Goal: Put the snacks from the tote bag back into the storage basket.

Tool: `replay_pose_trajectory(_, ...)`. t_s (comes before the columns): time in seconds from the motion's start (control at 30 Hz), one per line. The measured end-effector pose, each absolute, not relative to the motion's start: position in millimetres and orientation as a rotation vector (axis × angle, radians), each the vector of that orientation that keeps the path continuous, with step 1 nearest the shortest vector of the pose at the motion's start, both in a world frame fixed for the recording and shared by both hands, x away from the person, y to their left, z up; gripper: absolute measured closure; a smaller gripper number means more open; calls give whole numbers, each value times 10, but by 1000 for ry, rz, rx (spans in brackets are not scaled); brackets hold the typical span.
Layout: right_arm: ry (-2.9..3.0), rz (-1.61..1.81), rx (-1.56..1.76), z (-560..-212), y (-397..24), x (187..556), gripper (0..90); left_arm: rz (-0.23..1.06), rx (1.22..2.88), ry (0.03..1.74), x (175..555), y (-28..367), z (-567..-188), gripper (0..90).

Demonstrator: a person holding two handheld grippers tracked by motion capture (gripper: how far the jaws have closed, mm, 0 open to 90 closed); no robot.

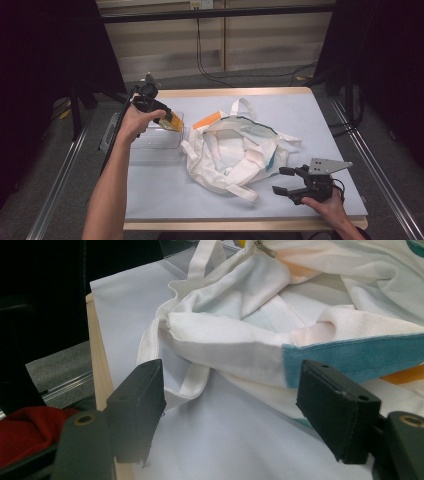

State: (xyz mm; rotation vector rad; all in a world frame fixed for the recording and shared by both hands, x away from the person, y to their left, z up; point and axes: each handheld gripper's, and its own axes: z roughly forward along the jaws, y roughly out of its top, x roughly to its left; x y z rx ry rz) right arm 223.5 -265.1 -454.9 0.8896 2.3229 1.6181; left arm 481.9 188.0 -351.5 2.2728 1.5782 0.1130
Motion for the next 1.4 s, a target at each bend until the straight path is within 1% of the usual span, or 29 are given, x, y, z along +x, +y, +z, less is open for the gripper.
replay_pose_trajectory(0.27,2332,1616,887,-4552,-2645,2238,266,149,2280,1606,4833,1790,-3566,277)
replay_pose_trajectory(0.57,2337,1615,882,-4554,-2643,2241,265,169,2242,1702,4878,1684,-3605,278)
replay_pose_trajectory(0.67,2336,1615,883,-4554,-2645,2238,265,154,2221,1733,4898,1674,-3624,278)
replay_pose_trajectory(1.2,2342,1612,886,-4560,-2638,2251,265,176,2153,1780,4927,1641,-3665,278)
replay_pose_trajectory(1.33,2342,1605,885,-4561,-2634,2249,268,153,2103,1813,4946,1657,-3725,278)
replay_pose_trajectory(1.4,2340,1608,880,-4560,-2635,2247,268,155,2086,1791,4945,1674,-3755,277)
